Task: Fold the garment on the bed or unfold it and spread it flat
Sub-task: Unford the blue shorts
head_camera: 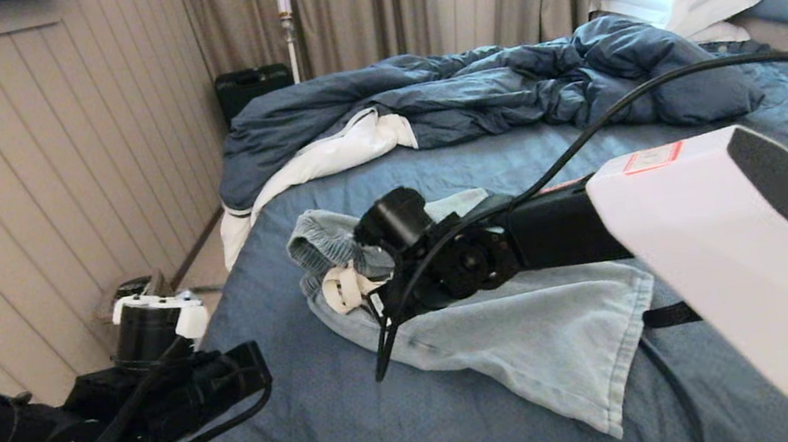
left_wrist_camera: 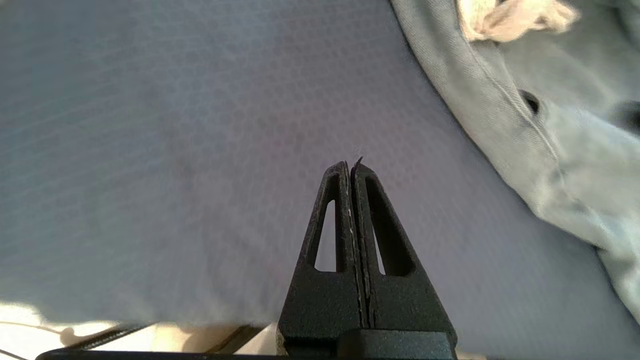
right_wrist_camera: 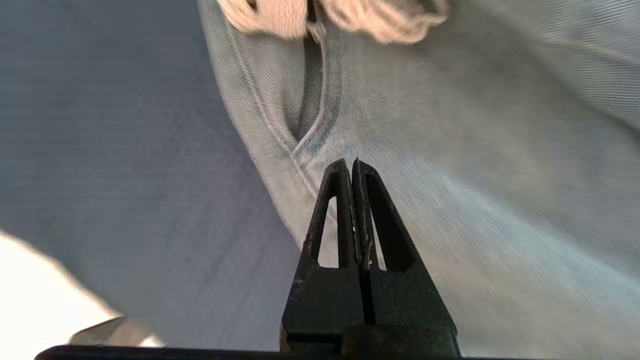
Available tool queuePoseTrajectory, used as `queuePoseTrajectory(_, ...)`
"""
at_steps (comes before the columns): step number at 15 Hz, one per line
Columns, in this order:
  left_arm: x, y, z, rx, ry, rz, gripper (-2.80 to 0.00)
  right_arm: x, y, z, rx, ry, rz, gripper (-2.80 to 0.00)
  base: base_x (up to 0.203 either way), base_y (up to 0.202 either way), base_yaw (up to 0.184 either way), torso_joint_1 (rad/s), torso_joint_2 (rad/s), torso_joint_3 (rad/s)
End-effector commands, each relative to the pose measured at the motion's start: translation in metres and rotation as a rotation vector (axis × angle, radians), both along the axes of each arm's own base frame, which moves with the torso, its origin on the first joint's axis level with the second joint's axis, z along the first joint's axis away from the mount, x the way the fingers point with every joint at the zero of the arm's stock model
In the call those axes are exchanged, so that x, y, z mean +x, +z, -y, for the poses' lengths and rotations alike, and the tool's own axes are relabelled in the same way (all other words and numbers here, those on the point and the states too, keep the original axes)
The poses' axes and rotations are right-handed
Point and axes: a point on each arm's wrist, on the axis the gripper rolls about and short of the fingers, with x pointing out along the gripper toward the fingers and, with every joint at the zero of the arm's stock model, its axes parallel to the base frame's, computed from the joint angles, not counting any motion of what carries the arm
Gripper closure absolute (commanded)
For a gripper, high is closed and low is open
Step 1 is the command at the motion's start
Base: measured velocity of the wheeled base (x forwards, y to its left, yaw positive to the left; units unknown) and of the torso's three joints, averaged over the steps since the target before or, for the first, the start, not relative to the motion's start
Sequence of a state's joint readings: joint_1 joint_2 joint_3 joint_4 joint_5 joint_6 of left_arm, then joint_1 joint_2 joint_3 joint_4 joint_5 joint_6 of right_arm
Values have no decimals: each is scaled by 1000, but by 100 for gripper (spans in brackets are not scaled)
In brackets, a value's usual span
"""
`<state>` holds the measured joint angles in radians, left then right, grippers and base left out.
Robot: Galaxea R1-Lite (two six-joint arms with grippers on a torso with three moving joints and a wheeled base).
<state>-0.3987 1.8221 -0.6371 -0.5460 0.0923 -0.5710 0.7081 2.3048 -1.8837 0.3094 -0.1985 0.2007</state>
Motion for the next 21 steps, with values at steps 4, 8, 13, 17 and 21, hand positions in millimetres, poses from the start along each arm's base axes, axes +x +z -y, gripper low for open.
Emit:
queuePoseTrajectory(4,61,-51,28,6,33,-67,0,-66,115,69,169,-23,130,0,0,0,0,0,0,0)
queuePoseTrajectory(8,103,-77,54,48,73,22,0,-124,123,135,224,-32,130,0,0,0,0,0,0,0)
queuePoseTrajectory(13,124,-90,72,93,102,127,0,-140,124,159,282,-39,185,0,0,0,0,0,0,0)
queuePoseTrajectory(17,120,-62,91,84,28,159,0,-179,116,198,294,-79,209,0,0,0,0,0,0,0)
queuePoseTrajectory(21,97,-4,82,-36,-75,95,0,-181,108,205,283,-100,191,0,0,0,0,0,0,0)
